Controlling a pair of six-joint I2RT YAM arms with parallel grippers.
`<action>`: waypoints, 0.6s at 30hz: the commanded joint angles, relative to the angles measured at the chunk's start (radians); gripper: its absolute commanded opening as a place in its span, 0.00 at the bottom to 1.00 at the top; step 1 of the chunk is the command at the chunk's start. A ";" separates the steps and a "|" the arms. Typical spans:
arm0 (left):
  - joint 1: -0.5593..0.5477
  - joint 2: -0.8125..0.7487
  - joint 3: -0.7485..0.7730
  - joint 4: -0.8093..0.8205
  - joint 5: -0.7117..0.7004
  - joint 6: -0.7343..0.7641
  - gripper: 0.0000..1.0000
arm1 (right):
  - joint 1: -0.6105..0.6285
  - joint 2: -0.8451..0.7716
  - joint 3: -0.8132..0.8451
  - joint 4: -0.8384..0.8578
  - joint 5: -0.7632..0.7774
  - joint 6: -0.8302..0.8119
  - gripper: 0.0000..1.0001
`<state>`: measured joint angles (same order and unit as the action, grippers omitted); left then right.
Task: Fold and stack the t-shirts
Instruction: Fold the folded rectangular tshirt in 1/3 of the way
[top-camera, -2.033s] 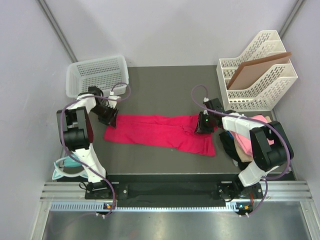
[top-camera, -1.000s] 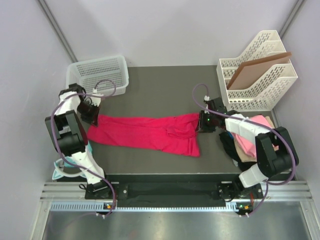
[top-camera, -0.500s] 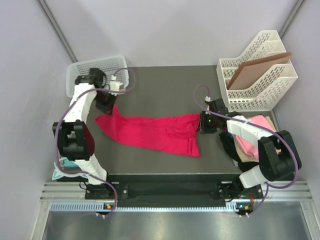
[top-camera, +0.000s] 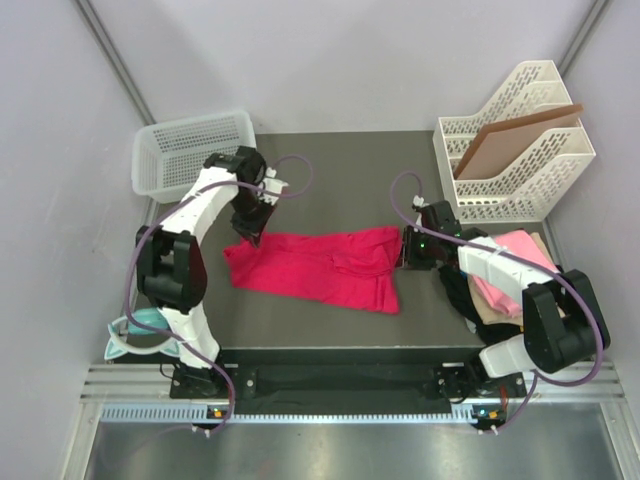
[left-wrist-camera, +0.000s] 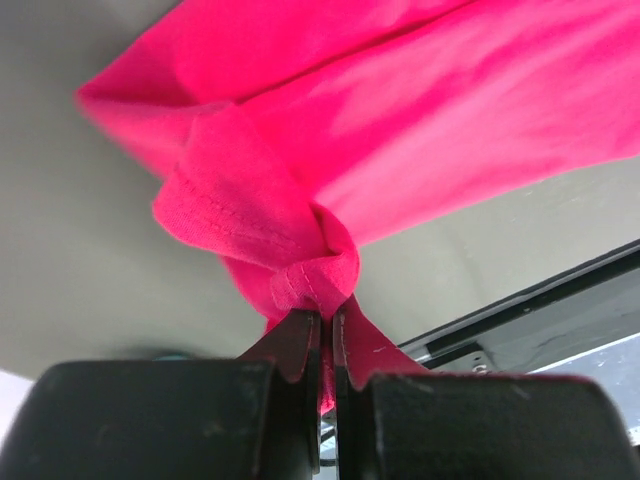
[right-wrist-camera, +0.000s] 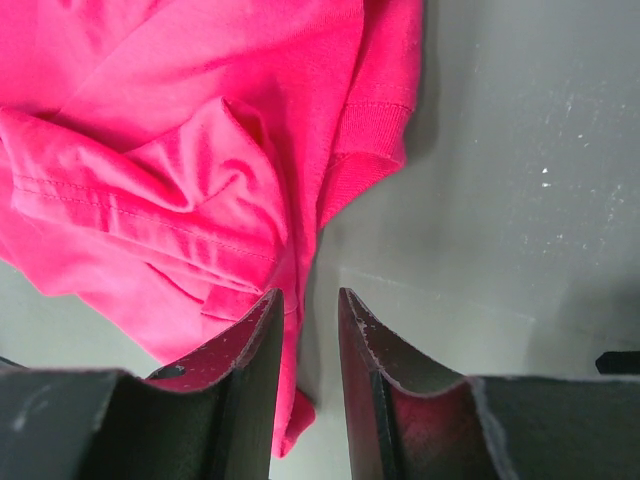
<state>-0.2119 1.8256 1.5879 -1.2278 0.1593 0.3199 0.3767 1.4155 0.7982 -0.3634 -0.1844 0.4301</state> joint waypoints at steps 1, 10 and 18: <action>-0.104 0.026 0.058 -0.003 0.026 -0.093 0.00 | -0.002 -0.036 0.002 0.015 0.003 -0.016 0.29; -0.225 0.106 0.092 0.068 0.062 -0.223 0.00 | -0.004 -0.044 0.009 0.006 0.005 -0.014 0.29; -0.282 0.187 0.098 0.059 0.157 -0.251 0.17 | -0.002 -0.044 0.007 -0.002 0.010 -0.014 0.29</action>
<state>-0.4652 1.9842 1.6478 -1.1778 0.2295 0.1001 0.3767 1.4075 0.7971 -0.3672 -0.1844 0.4290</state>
